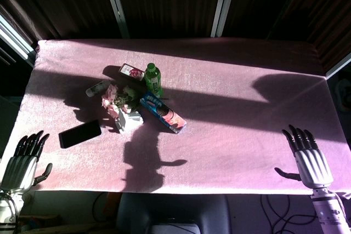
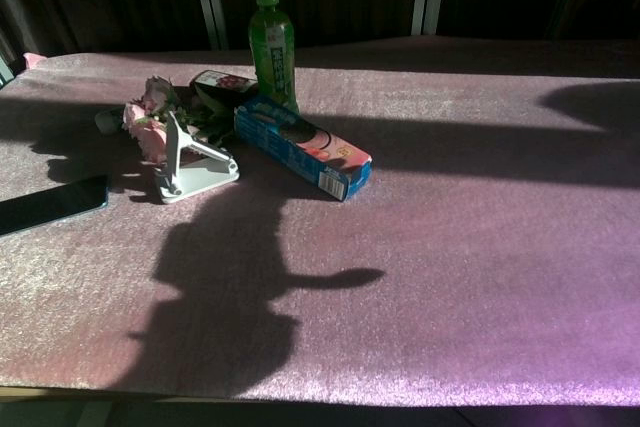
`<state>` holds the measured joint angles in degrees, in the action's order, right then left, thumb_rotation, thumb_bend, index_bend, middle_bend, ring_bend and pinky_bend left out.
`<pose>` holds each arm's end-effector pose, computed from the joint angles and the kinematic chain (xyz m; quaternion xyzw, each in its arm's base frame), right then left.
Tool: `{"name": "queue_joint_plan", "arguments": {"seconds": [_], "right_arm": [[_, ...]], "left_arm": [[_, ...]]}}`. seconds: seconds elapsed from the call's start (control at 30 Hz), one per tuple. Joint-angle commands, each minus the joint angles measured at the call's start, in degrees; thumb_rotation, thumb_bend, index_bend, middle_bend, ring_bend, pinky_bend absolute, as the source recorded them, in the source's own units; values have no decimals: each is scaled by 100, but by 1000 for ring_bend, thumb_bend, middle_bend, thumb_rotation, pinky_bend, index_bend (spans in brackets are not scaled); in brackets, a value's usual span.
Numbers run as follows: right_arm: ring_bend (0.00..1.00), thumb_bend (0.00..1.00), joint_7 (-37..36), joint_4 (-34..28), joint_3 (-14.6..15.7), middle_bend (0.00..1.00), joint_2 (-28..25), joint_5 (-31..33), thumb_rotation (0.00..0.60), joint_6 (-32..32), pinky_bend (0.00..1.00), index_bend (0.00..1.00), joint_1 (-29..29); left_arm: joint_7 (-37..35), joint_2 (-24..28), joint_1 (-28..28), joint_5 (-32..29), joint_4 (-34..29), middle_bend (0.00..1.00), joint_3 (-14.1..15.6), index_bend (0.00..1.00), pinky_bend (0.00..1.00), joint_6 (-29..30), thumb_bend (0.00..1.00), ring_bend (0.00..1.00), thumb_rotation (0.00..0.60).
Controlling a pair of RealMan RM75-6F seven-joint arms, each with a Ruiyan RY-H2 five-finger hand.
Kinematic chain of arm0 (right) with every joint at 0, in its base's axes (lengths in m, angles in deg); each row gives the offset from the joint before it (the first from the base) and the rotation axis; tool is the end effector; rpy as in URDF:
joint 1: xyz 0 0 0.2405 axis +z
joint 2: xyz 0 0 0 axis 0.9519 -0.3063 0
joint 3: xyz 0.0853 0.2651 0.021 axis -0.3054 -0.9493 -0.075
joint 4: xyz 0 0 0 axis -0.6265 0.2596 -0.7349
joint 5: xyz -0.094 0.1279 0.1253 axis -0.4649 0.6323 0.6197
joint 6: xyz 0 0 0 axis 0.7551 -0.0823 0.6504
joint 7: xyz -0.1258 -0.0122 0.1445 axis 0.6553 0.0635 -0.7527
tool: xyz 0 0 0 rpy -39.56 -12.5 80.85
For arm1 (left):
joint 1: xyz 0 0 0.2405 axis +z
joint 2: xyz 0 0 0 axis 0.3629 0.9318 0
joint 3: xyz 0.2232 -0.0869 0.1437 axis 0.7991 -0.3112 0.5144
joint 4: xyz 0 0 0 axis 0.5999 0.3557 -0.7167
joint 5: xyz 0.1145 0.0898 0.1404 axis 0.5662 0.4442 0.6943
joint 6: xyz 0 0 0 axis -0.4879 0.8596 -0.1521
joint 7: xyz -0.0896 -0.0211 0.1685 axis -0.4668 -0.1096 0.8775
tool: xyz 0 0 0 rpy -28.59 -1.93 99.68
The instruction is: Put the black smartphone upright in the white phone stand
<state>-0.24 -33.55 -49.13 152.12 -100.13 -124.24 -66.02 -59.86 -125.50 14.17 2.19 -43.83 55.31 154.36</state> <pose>-0.3218 -0.2318 0.1440 0.6445 -0.3648 0.3372 0.5812 -0.3281 0.2372 0.1486 -0.6354 -0.3709 -0.3421 0.5844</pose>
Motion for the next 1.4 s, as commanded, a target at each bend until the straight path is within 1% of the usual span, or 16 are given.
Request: {"name": "queue_joint_plan", "arguments": {"seconds": [0.03,0.2,0.3,0.4,0.43,0.57,0.63,0.73,0.9,1.0,1.1,1.27,1.4], "right_arm": [[0,212,4,1,5,0,-1,0,600,10,0,0,3],[0,213,-32,-27,12,0,-22,-11,600,-15,0,0,-12],[0,212,-18,-21,30,0,-23,-41,600,-27,0,0,-19],[0,212,-3,-16,54,0,-14,-50,600,34,0,0,2],[0,213,4,-15,60,0,-12,-44,600,75,0,0,18],[0,212,14,-14,58,0,-6,-15,600,187,0,0,74],[0,212,0,-18,58,0,-6,-1,600,231,0,0,96],[0,212,-18,-18,59,0,-9,8,600,282,0,0,125],[0,212,-48,-21,59,0,-21,27,600,349,0,0,162],[0,213,-71,-22,63,0,-33,34,600,372,0,0,174],[0,213,-100,-27,77,0,-51,19,600,388,0,0,183],[0,213,-207,-43,102,0,-102,-46,600,350,0,0,175],[0,213,-302,-37,103,0,-144,-52,600,332,0,0,169]], "left_arm": [[43,-17,-13,-55,-26,0,-19,0,44,-34,362,0,600],[74,-93,-99,-173,-64,3,-50,0,45,-216,342,0,600],[228,-144,-266,-415,-187,13,-88,0,49,-602,341,0,600],[871,-152,-529,-972,-409,37,-246,0,60,-1081,338,0,600],[1255,-166,-648,-1282,-513,43,-335,0,63,-1240,338,0,600],[2458,-265,-1059,-2386,-879,75,-645,1,81,-1524,339,3,600],[2980,-342,-1277,-2939,-1018,89,-790,9,90,-1539,339,10,600],[3568,-469,-1617,-3752,-1121,107,-973,21,104,-1576,340,21,600],[4326,-756,-2139,-4958,-1131,135,-1145,35,144,-1414,331,44,600],[4621,-971,-2378,-5384,-1099,135,-1157,48,160,-1249,310,49,600],[4803,-1212,-2588,-5677,-991,136,-1182,55,170,-1126,293,53,600],[5115,-1684,-2983,-6229,-607,135,-1268,63,190,-980,274,63,600],[5255,-1922,-3206,-6585,-319,124,-1318,66,196,-969,263,66,600]]}}
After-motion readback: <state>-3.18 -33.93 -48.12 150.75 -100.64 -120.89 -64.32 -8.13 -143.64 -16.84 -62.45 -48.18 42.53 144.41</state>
